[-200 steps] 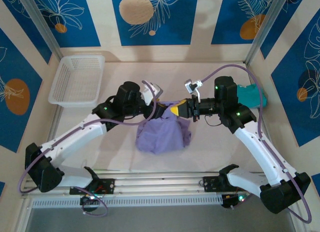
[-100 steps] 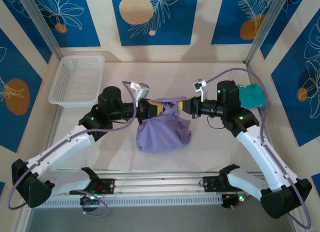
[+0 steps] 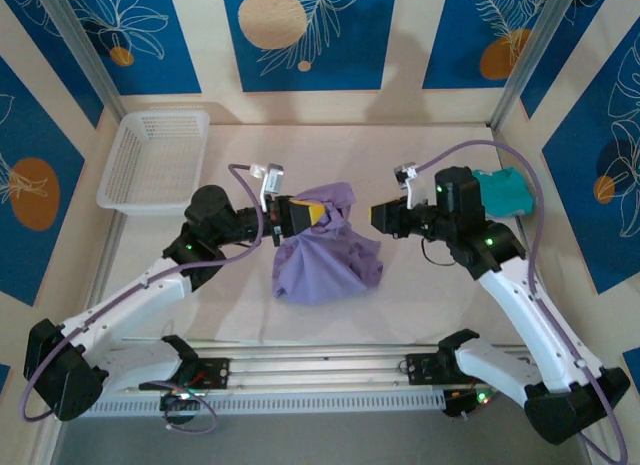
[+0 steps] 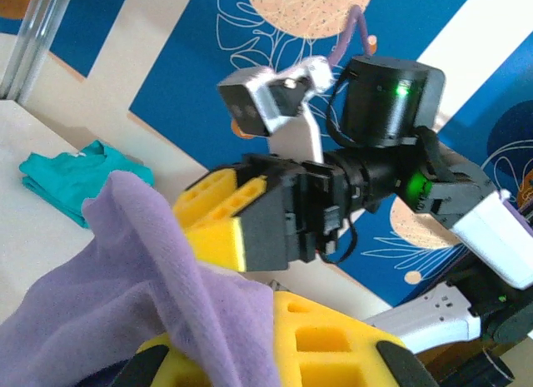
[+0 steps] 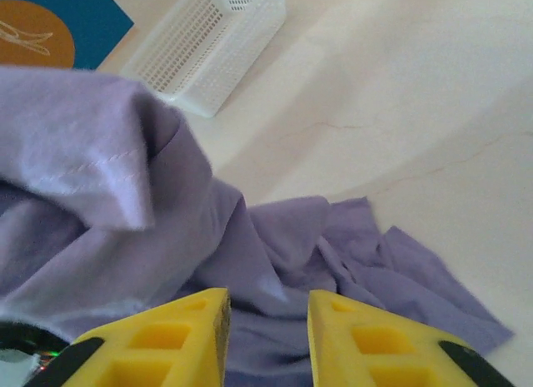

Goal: Fold the inside-out t-shirt

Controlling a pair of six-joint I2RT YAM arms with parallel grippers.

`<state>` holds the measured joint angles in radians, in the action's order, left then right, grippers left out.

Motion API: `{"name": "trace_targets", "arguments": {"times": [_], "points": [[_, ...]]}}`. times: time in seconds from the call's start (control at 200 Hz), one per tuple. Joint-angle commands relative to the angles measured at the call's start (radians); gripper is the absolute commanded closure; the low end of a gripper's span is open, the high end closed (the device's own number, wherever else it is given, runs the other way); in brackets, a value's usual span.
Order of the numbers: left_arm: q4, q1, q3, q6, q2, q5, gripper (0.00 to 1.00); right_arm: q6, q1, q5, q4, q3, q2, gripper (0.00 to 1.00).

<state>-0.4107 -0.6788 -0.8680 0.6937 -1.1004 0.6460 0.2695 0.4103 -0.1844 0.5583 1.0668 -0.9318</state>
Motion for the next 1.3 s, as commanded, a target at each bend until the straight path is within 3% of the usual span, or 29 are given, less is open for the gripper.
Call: {"name": "trace_targets", "arguments": {"times": [0.0,0.12,0.24,0.48,0.655,0.83,1.055,1.295], "points": [[-0.01,0.008,0.004,-0.04,0.039,-0.026,1.0,-0.07,0.037,-0.056,-0.077,-0.02,0.119,0.65],[-0.007,0.008,0.008,-0.048,0.041,-0.015,1.0,-0.046,0.109,-0.206,-0.221,-0.055,0.118,0.62],[-0.048,0.009,0.012,-0.027,0.037,0.017,1.0,-0.051,0.183,-0.21,-0.282,-0.041,0.034,0.61],[-0.074,0.008,0.012,-0.019,0.038,0.053,1.0,-0.032,0.164,-0.35,-0.398,-0.049,-0.099,0.6],[-0.112,0.008,0.015,0.004,0.046,0.063,1.0,-0.004,0.12,-0.34,-0.368,-0.077,-0.149,0.76],[-0.133,0.01,0.015,0.016,0.045,0.067,1.0,-0.016,0.115,-0.354,-0.359,-0.111,-0.137,0.8],[-0.102,0.009,0.015,-0.016,0.043,0.061,1.0,0.033,0.08,-0.476,-0.483,-0.142,-0.039,0.7],[-0.106,0.01,0.017,-0.014,0.04,0.067,1.0,0.112,0.07,-0.565,-0.572,-0.143,-0.092,0.63]]}}
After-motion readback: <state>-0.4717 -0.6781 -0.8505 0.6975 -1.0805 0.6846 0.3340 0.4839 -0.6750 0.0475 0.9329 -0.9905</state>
